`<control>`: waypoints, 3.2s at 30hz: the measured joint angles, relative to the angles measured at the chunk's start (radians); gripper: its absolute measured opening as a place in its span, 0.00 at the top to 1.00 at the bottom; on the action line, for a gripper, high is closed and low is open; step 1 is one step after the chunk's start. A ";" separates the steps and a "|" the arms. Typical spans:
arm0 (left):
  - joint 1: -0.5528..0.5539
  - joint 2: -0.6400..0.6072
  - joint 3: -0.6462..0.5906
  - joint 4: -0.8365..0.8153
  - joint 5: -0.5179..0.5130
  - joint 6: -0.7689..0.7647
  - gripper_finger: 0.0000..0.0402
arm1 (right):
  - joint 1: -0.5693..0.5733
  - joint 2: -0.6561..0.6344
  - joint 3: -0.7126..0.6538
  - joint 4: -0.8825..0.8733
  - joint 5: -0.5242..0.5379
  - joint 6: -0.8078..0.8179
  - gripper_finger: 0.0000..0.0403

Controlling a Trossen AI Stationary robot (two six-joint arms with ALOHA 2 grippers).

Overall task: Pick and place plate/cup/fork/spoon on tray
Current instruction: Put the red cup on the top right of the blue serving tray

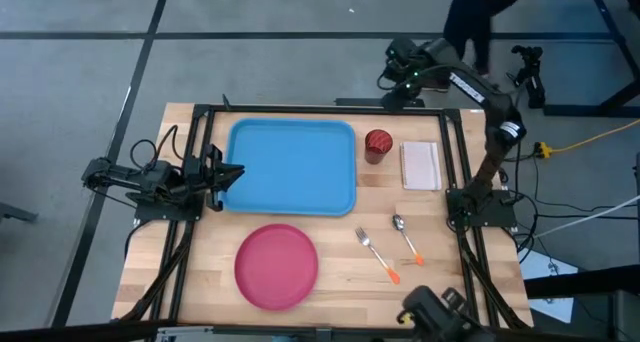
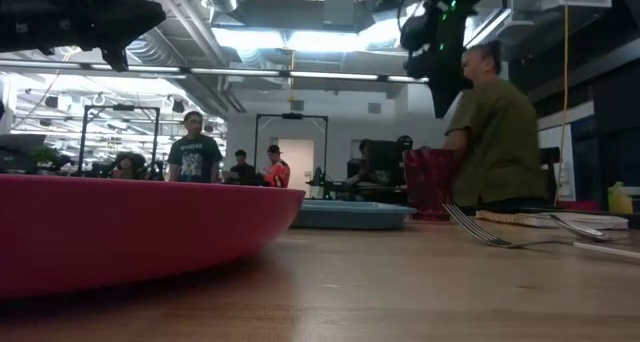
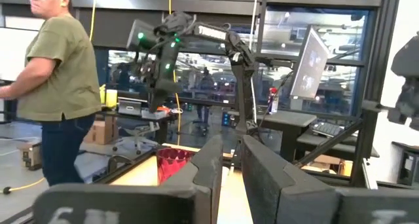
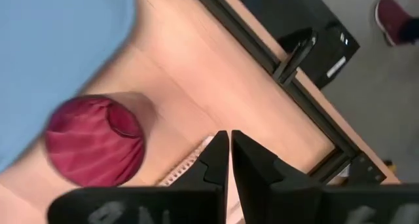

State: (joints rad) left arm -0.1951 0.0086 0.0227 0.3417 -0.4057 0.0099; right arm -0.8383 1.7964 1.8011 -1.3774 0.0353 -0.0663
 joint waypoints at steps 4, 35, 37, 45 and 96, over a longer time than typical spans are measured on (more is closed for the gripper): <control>0.000 0.000 0.000 -0.012 -0.008 0.001 0.88 | 0.000 0.042 -0.037 0.038 0.007 -0.043 0.94; 0.000 0.000 0.000 -0.094 -0.091 0.045 0.88 | 0.008 0.141 -0.059 0.131 0.489 -0.055 0.65; 0.000 0.000 0.000 -0.094 -0.091 0.045 0.88 | 0.020 0.141 -0.059 0.117 0.484 -0.019 0.62; 0.000 0.000 0.000 -0.094 -0.091 0.046 0.88 | 0.122 0.139 -0.059 -0.061 0.202 0.025 0.61; 0.000 0.000 0.000 -0.124 -0.109 0.046 0.88 | 0.261 0.139 -0.109 0.051 0.070 -0.110 0.61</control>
State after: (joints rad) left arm -0.1947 0.0089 0.0227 0.2173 -0.5152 0.0563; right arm -0.5777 1.9350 1.6924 -1.3262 0.1049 -0.1763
